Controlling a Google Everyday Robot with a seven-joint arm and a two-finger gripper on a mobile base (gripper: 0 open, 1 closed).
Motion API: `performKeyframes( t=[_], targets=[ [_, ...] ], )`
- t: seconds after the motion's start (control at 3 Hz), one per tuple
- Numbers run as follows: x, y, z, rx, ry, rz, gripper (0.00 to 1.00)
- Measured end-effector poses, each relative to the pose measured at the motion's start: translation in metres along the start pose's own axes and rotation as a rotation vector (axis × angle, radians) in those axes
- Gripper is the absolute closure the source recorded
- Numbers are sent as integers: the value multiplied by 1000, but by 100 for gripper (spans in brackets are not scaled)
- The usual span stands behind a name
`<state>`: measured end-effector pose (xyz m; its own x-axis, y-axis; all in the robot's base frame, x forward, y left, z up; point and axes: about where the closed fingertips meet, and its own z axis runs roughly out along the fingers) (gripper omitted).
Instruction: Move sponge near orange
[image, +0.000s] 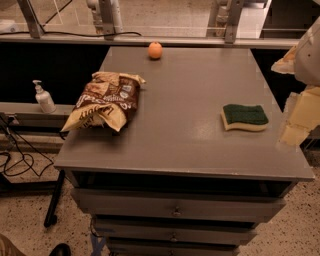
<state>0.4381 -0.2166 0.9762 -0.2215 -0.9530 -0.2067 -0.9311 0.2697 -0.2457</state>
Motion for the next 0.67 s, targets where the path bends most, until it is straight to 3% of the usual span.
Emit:
performKeyframes(
  t=[0.33,0.67],
  targets=[
    [0,0,0,0,0,0,0],
    [2,-16,6,35,-60,-7,0]
  ],
)
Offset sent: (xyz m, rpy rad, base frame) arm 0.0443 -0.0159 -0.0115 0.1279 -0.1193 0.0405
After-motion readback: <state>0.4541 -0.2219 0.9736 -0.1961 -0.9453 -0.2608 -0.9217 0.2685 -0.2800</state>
